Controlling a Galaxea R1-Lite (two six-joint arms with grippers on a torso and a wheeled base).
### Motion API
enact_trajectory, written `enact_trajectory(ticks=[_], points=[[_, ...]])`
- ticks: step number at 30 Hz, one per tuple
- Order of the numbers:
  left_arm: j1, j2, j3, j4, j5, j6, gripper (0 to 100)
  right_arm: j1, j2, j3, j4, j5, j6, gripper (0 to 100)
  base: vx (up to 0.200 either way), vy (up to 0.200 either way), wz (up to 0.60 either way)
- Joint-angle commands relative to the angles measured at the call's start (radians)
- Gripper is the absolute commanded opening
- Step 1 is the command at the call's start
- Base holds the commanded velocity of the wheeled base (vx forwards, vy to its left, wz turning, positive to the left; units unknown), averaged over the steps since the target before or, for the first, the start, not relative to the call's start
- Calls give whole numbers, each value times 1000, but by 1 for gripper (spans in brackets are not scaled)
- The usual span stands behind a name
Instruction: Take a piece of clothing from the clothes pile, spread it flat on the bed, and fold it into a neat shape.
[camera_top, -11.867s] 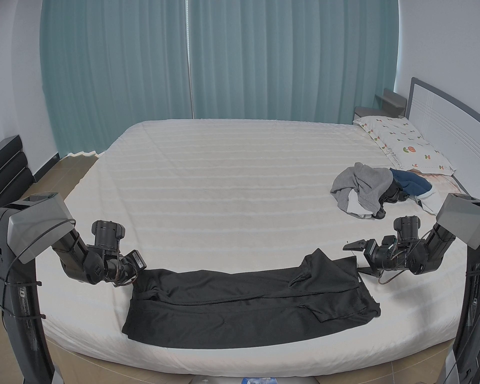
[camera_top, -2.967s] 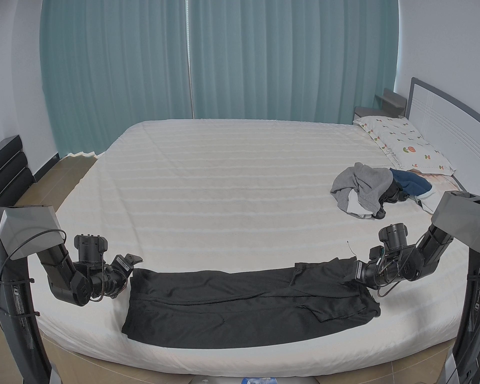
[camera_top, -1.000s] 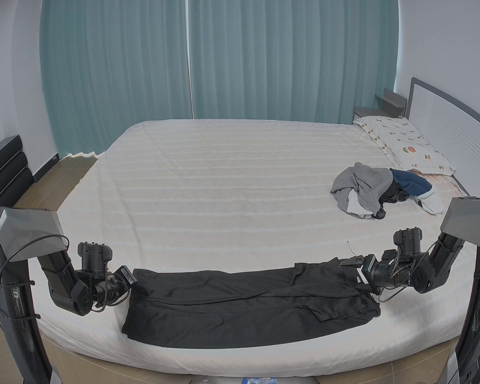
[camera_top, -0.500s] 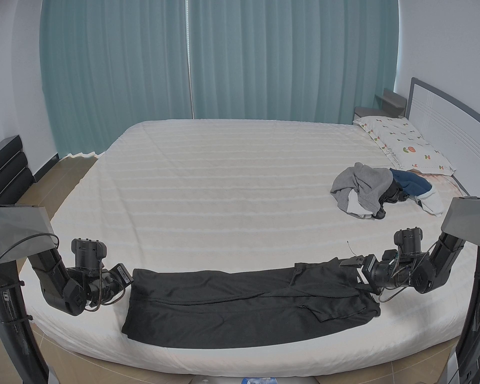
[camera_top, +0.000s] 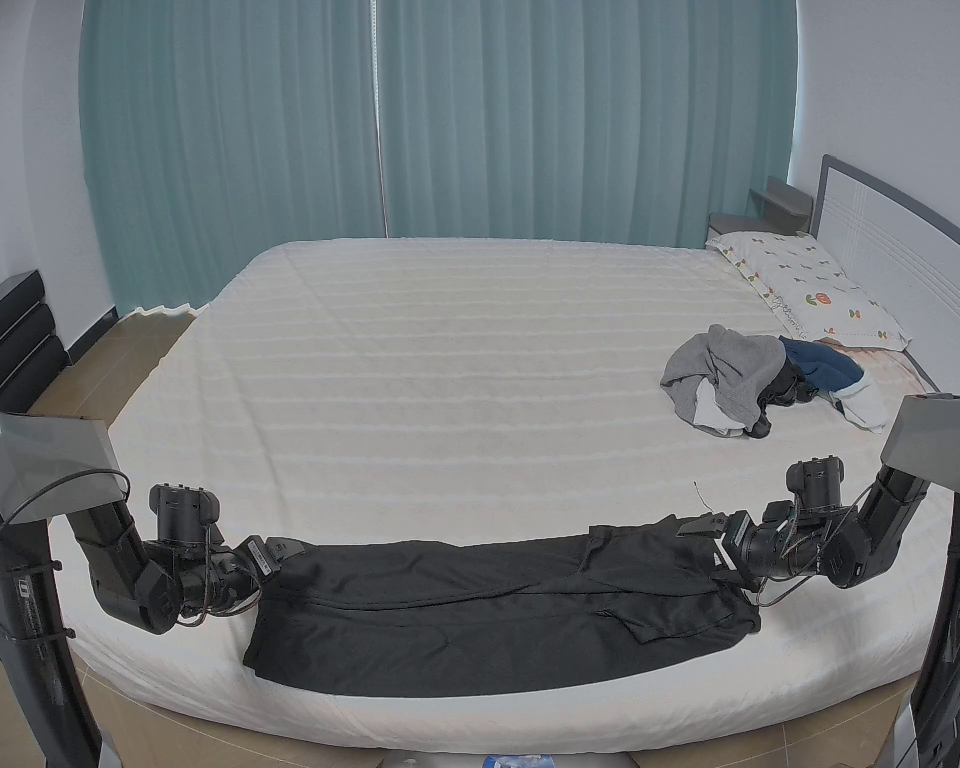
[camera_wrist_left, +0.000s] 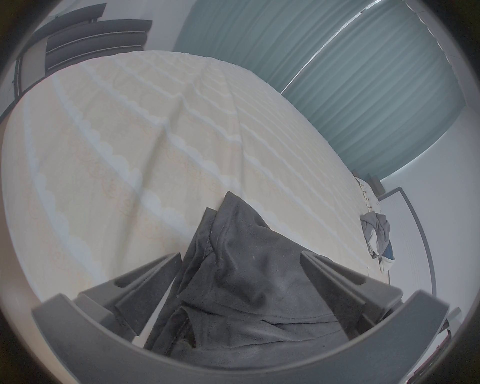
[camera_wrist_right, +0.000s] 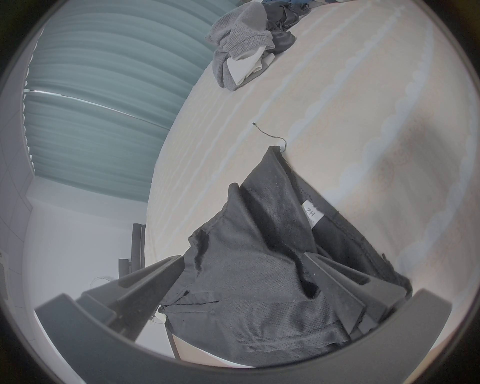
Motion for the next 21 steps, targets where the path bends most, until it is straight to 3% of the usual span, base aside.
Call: enact_trajectory(ticks=[1,6,7,19,21], points=[[-6,42,-21,-2,-6,0,100,6,6,0,0,0,1,100,0,0,0],[-14,49,-38,-4,-6,-2,100,6,6,0,0,0,1,100,0,0,0],[-14,49,-36,-2,-6,0,0,6,6,0,0,0,1,100,0,0,0],[-6,60,-26,-4,11,0,0,3,4,0,0,0,2,100,0,0,0],[-4,45,-12,-2,52,5,0,-3,-6,0,0,0,4,100,0,0,0]])
